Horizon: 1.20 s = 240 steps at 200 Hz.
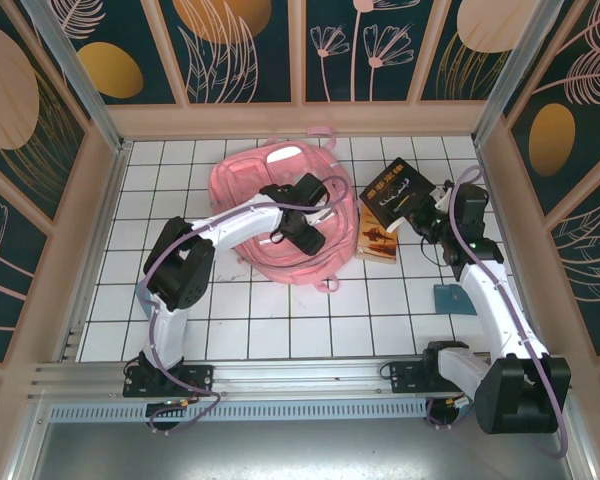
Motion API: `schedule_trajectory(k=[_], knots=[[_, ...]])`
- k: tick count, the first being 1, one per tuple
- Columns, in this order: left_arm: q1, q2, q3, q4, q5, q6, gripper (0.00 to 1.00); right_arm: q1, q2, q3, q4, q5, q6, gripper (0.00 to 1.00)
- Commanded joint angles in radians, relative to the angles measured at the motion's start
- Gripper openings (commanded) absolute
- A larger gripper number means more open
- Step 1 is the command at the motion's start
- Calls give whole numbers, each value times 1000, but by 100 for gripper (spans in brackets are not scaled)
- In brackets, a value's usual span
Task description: Pack books, pencil case, and school supplies into a backpack
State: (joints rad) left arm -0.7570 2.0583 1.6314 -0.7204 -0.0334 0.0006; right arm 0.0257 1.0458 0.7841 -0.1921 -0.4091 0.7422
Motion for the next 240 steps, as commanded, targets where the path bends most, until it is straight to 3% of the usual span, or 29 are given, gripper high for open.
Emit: schedule_trajectory(k=[1, 21, 45, 90, 118, 126, 144, 182, 220, 240], knots=[[-14, 27, 23, -24, -70, 31, 77, -8, -32, -2, 69, -13, 7, 12], [-25, 16, 8, -19, -51, 53, 87, -9, -31, -9, 72, -14, 9, 12], [-32, -1, -14, 2, -42, 72, 89, -10, -32, -17, 77, -16, 13, 12], [-33, 52, 5, 15, -218, 41, 78, -10, -32, -25, 83, -20, 21, 12], [-32, 57, 5, 28, -222, 41, 77, -10, -35, -25, 81, -20, 21, 12], [-32, 56, 6, 33, -233, 37, 71, -10, -36, -25, 80, -19, 22, 12], [-33, 26, 22, 49, -285, 12, 47, -12, -42, -23, 75, -14, 21, 12], [-34, -78, 24, 107, -332, 22, 20, -12, -61, -16, 60, -2, 20, 12], [-34, -157, -3, 184, -393, 12, 0, -11, -99, -16, 53, -7, 12, 12], [-34, -210, -9, 242, -444, -6, 0, -12, -114, -19, 56, -39, 8, 12]])
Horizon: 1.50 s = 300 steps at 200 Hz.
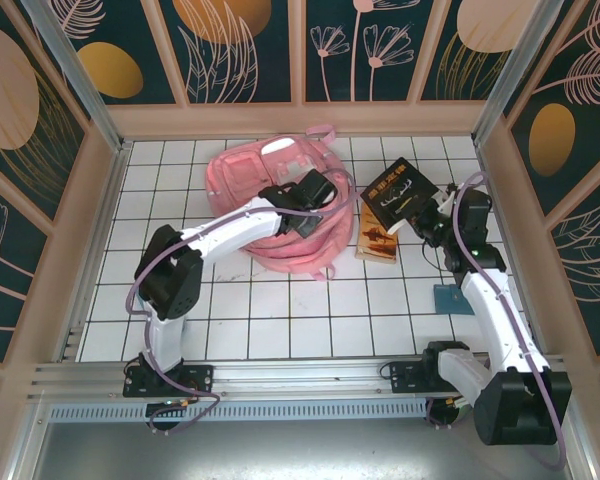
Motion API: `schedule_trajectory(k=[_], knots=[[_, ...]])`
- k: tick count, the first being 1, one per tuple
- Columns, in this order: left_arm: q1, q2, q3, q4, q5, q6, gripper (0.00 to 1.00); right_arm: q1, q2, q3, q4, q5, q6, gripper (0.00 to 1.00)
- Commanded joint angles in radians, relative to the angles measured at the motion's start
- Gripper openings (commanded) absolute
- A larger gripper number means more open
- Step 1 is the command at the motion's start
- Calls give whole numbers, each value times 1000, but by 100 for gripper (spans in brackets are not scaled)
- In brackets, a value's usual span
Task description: Pack books, pencil case, and school supplies into a backpack
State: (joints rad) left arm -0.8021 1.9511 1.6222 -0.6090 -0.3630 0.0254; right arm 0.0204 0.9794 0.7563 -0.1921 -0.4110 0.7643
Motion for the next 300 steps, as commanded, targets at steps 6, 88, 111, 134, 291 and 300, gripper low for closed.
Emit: schedule_trajectory(k=[6, 88, 111, 134, 291, 300], knots=[[11, -121, -3, 153, -136, -41, 0, -7, -55, 3, 66, -55, -13, 12], [11, -198, 94, 315, -202, -125, 0, 79, -101, -116, 272, -220, 184, 12], [11, -191, 114, 330, -190, -133, 0, 168, -79, -162, 396, -192, 247, 12], [12, -198, 117, 336, -170, -143, 0, 253, 4, -160, 503, -146, 279, 11], [12, -309, 116, 322, -161, -276, 0, 513, 833, 175, 931, 215, 503, 10], [12, -311, 113, 319, -163, -276, 0, 516, 871, 201, 945, 204, 509, 10]])
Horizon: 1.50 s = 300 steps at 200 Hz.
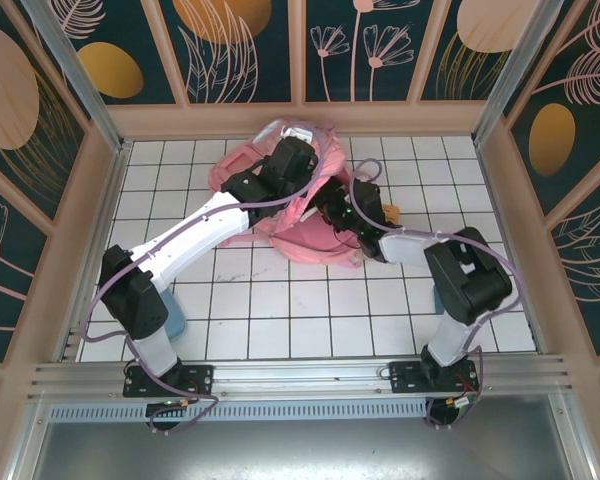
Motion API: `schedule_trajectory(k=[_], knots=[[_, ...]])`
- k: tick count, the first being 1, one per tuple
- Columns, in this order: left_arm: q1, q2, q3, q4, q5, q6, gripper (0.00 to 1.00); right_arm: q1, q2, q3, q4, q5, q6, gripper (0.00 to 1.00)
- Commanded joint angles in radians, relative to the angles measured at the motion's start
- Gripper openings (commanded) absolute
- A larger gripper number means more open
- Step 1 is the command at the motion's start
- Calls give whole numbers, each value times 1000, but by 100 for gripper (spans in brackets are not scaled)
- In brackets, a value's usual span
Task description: Pack books, pencil case, and school supplies into a backpack
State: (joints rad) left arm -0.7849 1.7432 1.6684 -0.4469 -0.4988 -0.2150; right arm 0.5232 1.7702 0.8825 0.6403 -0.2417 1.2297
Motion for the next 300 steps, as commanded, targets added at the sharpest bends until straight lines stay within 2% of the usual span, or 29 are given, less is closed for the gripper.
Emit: schedule_trajectory(k=[1, 25, 46, 67, 95, 137, 160, 177, 211, 220, 236, 261, 276, 285, 300], knots=[[-5, -104, 66, 157, -27, -36, 0, 14, 82, 78, 113, 32, 43, 10], [-5, -102, 59, 148, -30, -34, 0, 17, 169, 158, 176, -67, 8, 11], [-5, -97, 60, 133, -44, -31, 0, 18, 191, 156, 312, -163, -46, 10], [-6, -99, 53, 128, -61, -15, 0, 18, 150, 99, 384, -217, -86, 11], [-4, -120, 38, 117, -83, 23, 0, 2, 51, 24, 310, -249, -153, 11], [-4, -149, 8, 91, -12, 49, 0, 5, -9, -5, 221, -211, -176, 11], [-5, -157, -18, 89, 13, 30, 0, 18, 30, 44, 135, -115, -148, 11], [-4, -164, -31, 90, 25, 25, 0, 18, 75, 71, 143, -45, -111, 11], [-4, -170, -45, 93, 34, 20, 0, 45, 160, 177, 130, -25, -98, 14], [-4, -168, -45, 93, 39, 16, 0, 51, 178, 209, 98, -26, -102, 17], [-4, -157, -40, 85, 48, -2, 0, 58, 190, 237, 60, -30, -95, 31], [-4, -133, -23, 71, 41, -29, 0, 56, 161, 225, -29, -28, -72, 64], [-3, -118, -8, 57, 18, -43, 0, 54, 114, 206, -137, 3, -66, 76], [1, -110, 1, 50, 12, -51, 0, 54, 81, 194, -202, 31, -69, 80], [6, -101, 9, 49, 17, -63, 0, 52, 26, 168, -277, 61, -80, 81]])
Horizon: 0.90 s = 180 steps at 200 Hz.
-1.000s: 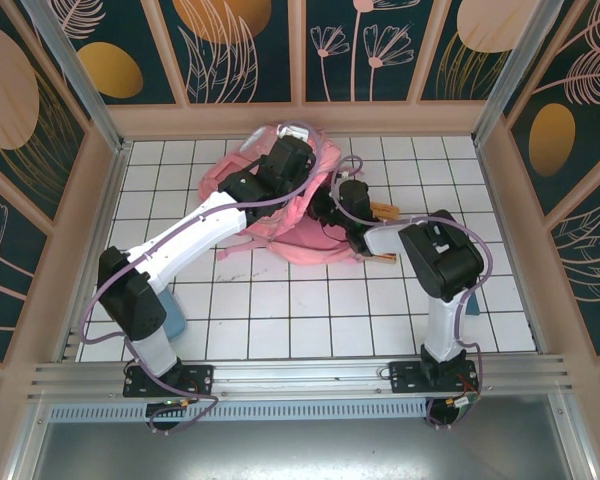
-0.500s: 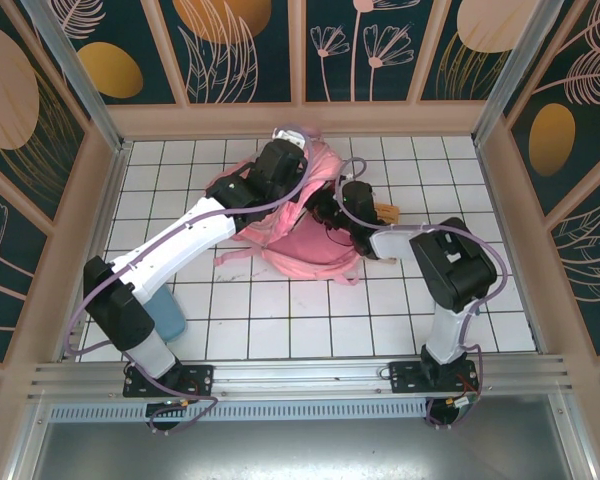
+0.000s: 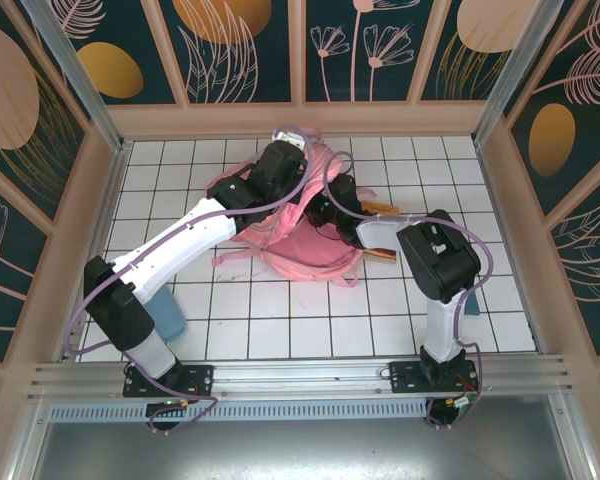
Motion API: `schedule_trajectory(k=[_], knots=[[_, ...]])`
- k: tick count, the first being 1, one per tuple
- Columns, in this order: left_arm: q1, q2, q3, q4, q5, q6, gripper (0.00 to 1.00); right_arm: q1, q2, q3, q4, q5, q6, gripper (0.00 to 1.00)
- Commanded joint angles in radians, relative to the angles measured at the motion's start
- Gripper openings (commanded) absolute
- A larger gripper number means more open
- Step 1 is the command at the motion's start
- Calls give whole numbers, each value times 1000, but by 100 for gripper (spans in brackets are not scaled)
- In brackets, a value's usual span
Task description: Pack books, pencil case, and school supplies into a backpack
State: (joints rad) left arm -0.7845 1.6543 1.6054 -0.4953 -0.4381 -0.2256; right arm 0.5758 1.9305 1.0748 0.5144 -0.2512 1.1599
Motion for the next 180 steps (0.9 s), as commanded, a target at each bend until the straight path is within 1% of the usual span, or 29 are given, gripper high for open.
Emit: schedule_trajectory(k=[1, 17, 28, 45, 60, 71, 82, 110, 127, 130, 152, 167, 180], knots=[[5, -12, 73, 96, -44, -53, 0, -1, -134, -24, -151, 70, -10, 81], [14, -3, 80, 89, -46, -67, 0, -5, -190, -55, -194, 82, -20, 81], [22, 4, 86, 83, -46, -78, 0, -8, -227, -76, -212, 79, -19, 79], [31, 10, 90, 77, -43, -90, 0, -14, -279, -112, -238, 75, -1, 75], [37, 10, 87, 78, -40, -93, 0, -21, -327, -159, -236, 68, 14, 69], [40, 11, 82, 78, -41, -93, 0, -23, -366, -188, -236, 58, 17, 63], [45, 15, 73, 78, -37, -92, 0, -24, -412, -213, -248, 55, 12, 60], [59, 24, 23, 77, -43, -86, 0, -24, -550, -271, -345, 115, -31, 54], [68, 13, -29, 77, -59, -83, 0, -23, -638, -311, -430, 178, -62, 54], [68, 8, -42, 77, -64, -81, 0, -50, -658, -317, -446, 190, -69, 54], [80, -42, -139, 75, -103, -67, 0, -110, -741, -335, -575, 262, -154, 55], [91, -91, -208, 62, -119, -59, 0, -166, -744, -326, -636, 278, -221, 57], [97, -138, -270, 63, -100, -41, 0, -216, -718, -305, -677, 271, -288, 60]])
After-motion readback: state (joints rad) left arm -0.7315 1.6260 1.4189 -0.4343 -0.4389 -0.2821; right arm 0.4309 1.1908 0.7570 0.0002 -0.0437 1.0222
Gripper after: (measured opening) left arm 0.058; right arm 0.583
